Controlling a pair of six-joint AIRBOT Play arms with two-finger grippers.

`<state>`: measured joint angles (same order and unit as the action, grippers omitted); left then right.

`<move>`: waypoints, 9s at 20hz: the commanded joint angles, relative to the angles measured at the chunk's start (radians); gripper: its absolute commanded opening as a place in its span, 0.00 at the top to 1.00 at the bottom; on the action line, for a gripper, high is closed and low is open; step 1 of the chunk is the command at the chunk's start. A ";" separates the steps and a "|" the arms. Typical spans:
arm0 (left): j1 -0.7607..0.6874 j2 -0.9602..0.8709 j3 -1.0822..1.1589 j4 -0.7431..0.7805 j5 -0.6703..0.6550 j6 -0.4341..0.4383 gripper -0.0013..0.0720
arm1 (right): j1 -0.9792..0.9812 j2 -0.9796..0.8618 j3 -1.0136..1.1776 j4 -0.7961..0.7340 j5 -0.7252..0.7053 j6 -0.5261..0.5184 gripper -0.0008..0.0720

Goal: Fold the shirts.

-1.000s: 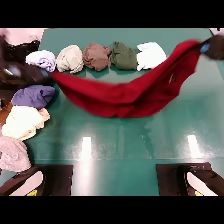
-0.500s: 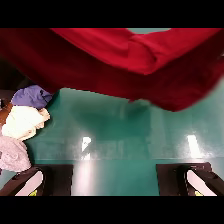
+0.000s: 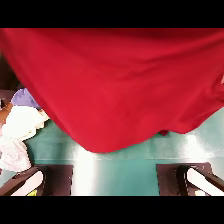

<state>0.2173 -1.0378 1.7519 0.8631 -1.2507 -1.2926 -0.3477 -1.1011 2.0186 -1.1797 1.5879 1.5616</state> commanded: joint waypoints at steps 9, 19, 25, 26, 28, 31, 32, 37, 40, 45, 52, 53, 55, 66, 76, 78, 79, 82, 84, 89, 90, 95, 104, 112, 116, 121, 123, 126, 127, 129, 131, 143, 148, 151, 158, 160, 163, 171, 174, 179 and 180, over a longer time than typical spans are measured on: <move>0.000 -0.395 -0.360 -0.079 0.029 0.074 0.95 | 0.237 -0.385 -0.434 0.002 -0.285 0.002 0.96; 0.004 -0.327 -0.443 0.183 -0.120 0.024 0.31 | 0.161 -0.295 -0.442 0.007 -0.250 -0.010 0.47; 0.003 0.019 -1.024 0.198 -0.084 0.024 0.31 | 0.136 -0.191 -0.482 0.006 -0.210 -0.054 0.47; 0.003 0.060 -1.095 0.197 -0.085 0.023 0.31 | 0.136 -0.180 -0.496 0.007 -0.215 -0.059 0.47; 0.003 0.093 -1.190 0.197 -0.085 0.008 0.31 | 0.136 -0.166 -0.524 0.007 -0.225 -0.064 0.47; 0.003 0.093 -1.265 0.196 -0.082 0.009 0.31 | 0.136 -0.161 -0.557 0.008 -0.224 -0.064 0.47; 0.003 0.093 -1.278 0.201 -0.077 0.009 0.31 | 0.136 -0.161 -0.562 0.008 -0.223 -0.064 0.47; 0.000 0.082 -1.302 0.201 -0.076 0.008 0.31 | 0.136 -0.161 -0.562 0.008 -0.227 -0.064 0.47; 0.000 0.080 -1.303 0.200 -0.072 0.008 0.31 | 0.136 -0.161 -0.562 0.008 -0.228 -0.070 0.47; 0.000 0.078 -1.304 0.200 -0.066 0.006 0.53 | 0.136 -0.161 -0.562 0.008 -0.230 -0.070 0.47; 0.000 -0.051 -1.303 0.199 -0.034 0.010 0.72 | 0.136 -0.161 -0.562 0.008 -0.218 -0.070 0.47; 0.000 -0.052 -1.303 0.192 -0.020 0.012 0.87 | 0.136 -0.161 -0.562 0.007 -0.215 -0.071 0.47; 0.001 -0.052 -1.276 0.183 -0.029 0.022 0.95 | 0.135 -0.161 -0.562 0.000 -0.189 -0.081 0.47; 0.000 -0.052 -0.920 0.123 -0.191 0.044 0.95 | -0.203 0.032 -1.178 0.000 -0.063 -0.198 0.45; 0.000 -0.052 -0.920 0.121 -0.181 0.055 0.95 | -0.204 0.042 -1.447 0.010 -0.260 -0.212 0.45; 0.000 -0.052 -0.920 0.121 -0.181 0.056 0.95 | -0.176 0.042 -1.463 0.010 -0.287 -0.212 0.45; 0.000 -0.052 -0.920 0.121 -0.182 0.055 0.95 | -0.156 0.042 -1.464 0.009 -0.299 -0.212 0.46; 0.001 -0.052 -0.920 0.121 -0.182 0.056 0.95 | -0.090 0.041 -1.464 0.010 -0.341 -0.211 0.59; 0.001 -0.052 -0.920 0.120 -0.180 0.071 0.95 | -0.055 0.042 -1.462 0.010 -0.363 -0.212 0.95; 0.001 -0.051 -0.755 -0.008 -0.163 0.074 0.95 | 0.006 0.166 -1.255 0.140 -0.388 -0.212 0.96; 0.001 -0.051 -0.677 -0.065 -0.163 0.074 0.95 | 0.014 0.207 -1.175 0.179 -0.411 -0.212 0.96; 0.001 -0.051 -0.148 -0.183 -0.111 0.069 0.95 | 0.017 0.332 -0.756 0.219 -0.541 -0.212 0.96; 0.001 0.075 0.437 -0.170 0.089 0.036 0.95 | -0.009 0.399 -0.221 0.197 -0.567 -0.211 0.96; 0.001 0.173 0.367 0.002 0.075 -0.003 0.95 | -0.244 0.202 0.144 0.029 -0.182 -0.066 0.97; 0.001 0.111 0.097 0.048 -0.120 -0.053 0.95 | -0.206 0.022 0.039 0.018 0.087 -0.027 0.97; 0.001 0.001 -0.248 0.043 -0.215 -0.061 0.95 | -0.014 -0.185 -0.161 -0.134 0.245 -0.016 0.97; 0.001 -0.030 -0.359 0.050 -0.157 -0.042 0.95 | 0.062 -0.265 -0.187 -0.171 0.231 -0.017 0.97; 0.001 -0.082 -0.434 0.053 -0.053 0.046 0.95 | 0.148 -0.369 -0.188 -0.186 0.130 -0.017 0.97; 0.001 -0.101 -0.438 0.057 -0.027 0.058 0.95 | 0.166 -0.392 -0.188 -0.186 0.081 -0.017 0.97; 0.001 -0.150 -0.438 0.060 0.029 0.071 0.95 | 0.192 -0.430 -0.188 -0.186 -0.031 -0.017 0.97; 0.001 -0.201 -0.438 0.068 0.098 0.086 0.95 | 0.204 -0.462 -0.188 -0.186 -0.133 -0.017 0.97; 0.001 -0.400 -0.435 0.056 0.325 0.141 0.95 | 0.207 -0.590 -0.216 -0.185 -0.276 -0.026 0.97; 0.001 -0.406 -0.436 0.251 0.064 0.113 0.95 | 0.235 -0.475 -0.493 -0.216 -0.326 -0.040 0.97; 0.001 -0.414 -0.436 0.312 -0.010 0.111 0.95 | 0.236 -0.418 -0.611 -0.215 -0.359 -0.040 0.96; 0.001 -0.426 -0.436 0.310 -0.106 -0.008 0.32 | 0.236 -0.396 -0.741 -0.199 -0.288 -0.040 0.32; 0.001 -0.420 -0.436 0.310 -0.148 -0.019 0.32 | 0.235 -0.369 -0.741 -0.200 -0.255 -0.040 0.32; 0.001 -0.357 -0.480 0.313 -0.218 -0.020 0.32 | 0.220 -0.285 -0.741 -0.200 -0.238 -0.042 0.33; 0.001 -0.117 -0.999 0.310 -0.121 -0.009 0.32 | 0.119 -0.169 -0.742 -0.018 -0.171 -0.116 0.39; 0.001 -0.117 -1.099 0.311 -0.073 -0.010 0.32 | 0.119 -0.168 -0.742 -0.016 -0.157 -0.116 0.39; 0.001 -0.117 -1.170 0.285 -0.011 -0.008 0.32 | 0.119 -0.168 -0.742 -0.016 -0.151 -0.116 0.39; 0.001 -0.117 -1.171 0.280 -0.003 -0.008 0.41 | 0.119 -0.168 -0.742 -0.016 -0.148 -0.116 0.39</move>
<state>0.2184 -1.1561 0.6193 1.1465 -1.3163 -1.3037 -0.2272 -1.2709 1.2774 -1.2007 1.4315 1.4467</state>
